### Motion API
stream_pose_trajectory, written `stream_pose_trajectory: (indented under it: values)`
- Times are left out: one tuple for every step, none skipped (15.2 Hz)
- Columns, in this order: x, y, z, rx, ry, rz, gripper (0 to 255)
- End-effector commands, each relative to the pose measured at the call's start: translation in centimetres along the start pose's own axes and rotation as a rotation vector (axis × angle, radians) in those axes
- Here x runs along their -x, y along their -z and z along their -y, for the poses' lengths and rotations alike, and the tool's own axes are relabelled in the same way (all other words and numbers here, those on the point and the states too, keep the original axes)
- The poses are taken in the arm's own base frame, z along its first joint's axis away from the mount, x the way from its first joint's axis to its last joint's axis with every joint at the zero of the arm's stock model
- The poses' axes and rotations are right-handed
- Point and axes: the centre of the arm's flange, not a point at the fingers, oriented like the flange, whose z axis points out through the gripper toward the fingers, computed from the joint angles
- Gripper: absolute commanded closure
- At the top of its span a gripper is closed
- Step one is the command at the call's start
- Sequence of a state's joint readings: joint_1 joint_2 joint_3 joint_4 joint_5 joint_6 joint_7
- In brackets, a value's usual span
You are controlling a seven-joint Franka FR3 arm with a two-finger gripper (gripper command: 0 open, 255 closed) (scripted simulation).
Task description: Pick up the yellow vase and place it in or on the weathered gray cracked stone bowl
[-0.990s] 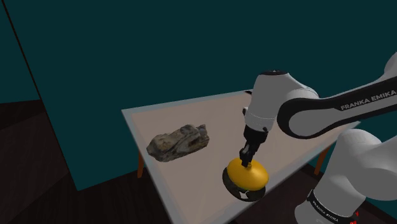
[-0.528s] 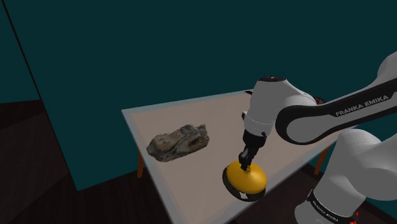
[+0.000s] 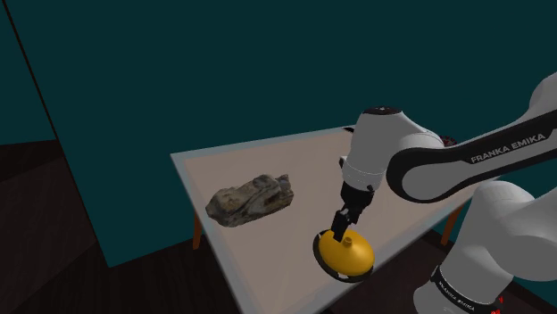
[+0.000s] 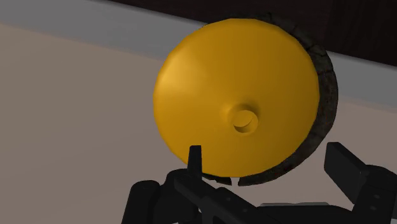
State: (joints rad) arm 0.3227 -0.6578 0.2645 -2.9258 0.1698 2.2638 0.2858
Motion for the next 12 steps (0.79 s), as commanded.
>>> stream_pose_trajectory:
  values:
    - [0.0, 0.0, 0.0, 0.000, 0.000, 0.000, 0]
    - [0.0, 1.3, 0.0, 0.000, 0.000, 0.000, 0]
    - [0.0, 2.6, 0.0, 0.000, 0.000, 0.000, 0]
    - [0.0, 4.0, 0.0, 0.000, 0.000, 0.000, 0]
    - [0.0, 5.0, 0.0, 0.000, 0.000, 0.000, 0]
    - [0.0, 5.0, 0.0, 0.000, 0.000, 0.000, 0]
    - [0.0, 5.0, 0.0, 0.000, 0.000, 0.000, 0]
    - [0.0, 5.0, 0.0, 0.000, 0.000, 0.000, 0]
    - [0.0, 5.0, 0.0, 0.000, 0.000, 0.000, 0]
    - [0.0, 5.0, 0.0, 0.000, 0.000, 0.000, 0]
    - [0.0, 5.0, 0.0, 0.000, 0.000, 0.000, 0]
    - [0.0, 5.0, 0.0, 0.000, 0.000, 0.000, 0]
